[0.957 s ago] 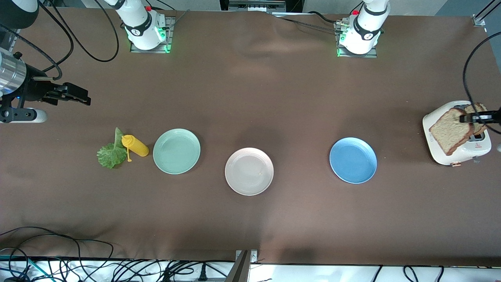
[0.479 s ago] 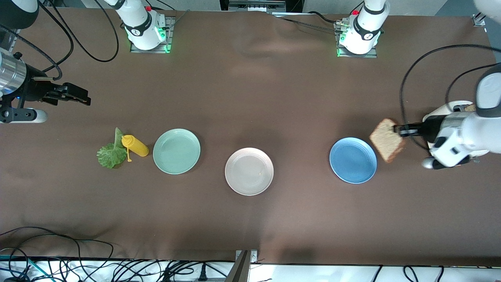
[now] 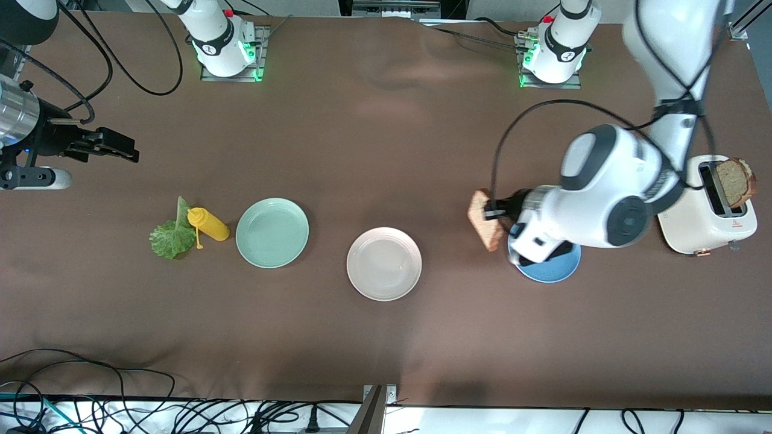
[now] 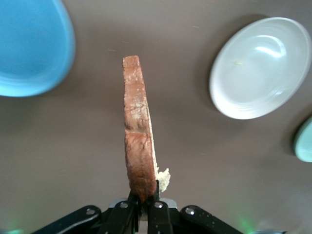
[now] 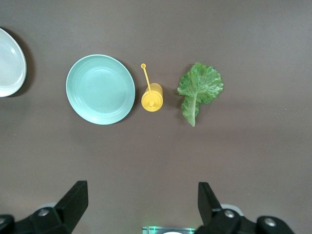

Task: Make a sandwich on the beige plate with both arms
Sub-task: 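Carry the bread slice over the beige plate with the left gripper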

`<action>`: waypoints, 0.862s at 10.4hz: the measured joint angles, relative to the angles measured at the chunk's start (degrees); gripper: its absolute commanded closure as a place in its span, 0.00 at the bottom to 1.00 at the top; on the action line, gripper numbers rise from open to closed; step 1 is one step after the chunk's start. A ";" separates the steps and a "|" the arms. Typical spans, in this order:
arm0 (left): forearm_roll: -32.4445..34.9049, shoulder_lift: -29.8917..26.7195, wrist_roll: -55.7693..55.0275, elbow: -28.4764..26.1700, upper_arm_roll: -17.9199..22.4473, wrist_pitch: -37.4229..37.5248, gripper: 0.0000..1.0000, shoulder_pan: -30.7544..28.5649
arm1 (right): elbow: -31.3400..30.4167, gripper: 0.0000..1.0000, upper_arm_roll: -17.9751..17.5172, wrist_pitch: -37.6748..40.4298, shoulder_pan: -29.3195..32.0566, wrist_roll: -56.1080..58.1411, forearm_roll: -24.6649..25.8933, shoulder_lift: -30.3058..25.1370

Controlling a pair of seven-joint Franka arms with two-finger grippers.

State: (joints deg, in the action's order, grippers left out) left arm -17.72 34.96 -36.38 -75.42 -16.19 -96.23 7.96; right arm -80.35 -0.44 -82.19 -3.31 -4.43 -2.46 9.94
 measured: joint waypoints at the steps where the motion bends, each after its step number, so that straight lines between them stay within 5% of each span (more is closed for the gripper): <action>1: -2.79 1.05 -1.48 0.00 0.03 -4.60 1.00 1.78 | 0.00 0.00 0.00 0.00 0.01 0.00 0.00 0.00; 9: -6.99 11.04 -8.41 -0.01 0.03 -40.22 1.00 11.97 | -0.01 0.00 0.14 0.02 0.15 0.00 0.00 0.00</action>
State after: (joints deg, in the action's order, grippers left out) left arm -24.71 46.00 -44.79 -75.44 -16.16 -136.45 19.92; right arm -80.35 -0.30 -82.17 -3.16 -4.43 -2.47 9.94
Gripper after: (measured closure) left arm 0.912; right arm 0.000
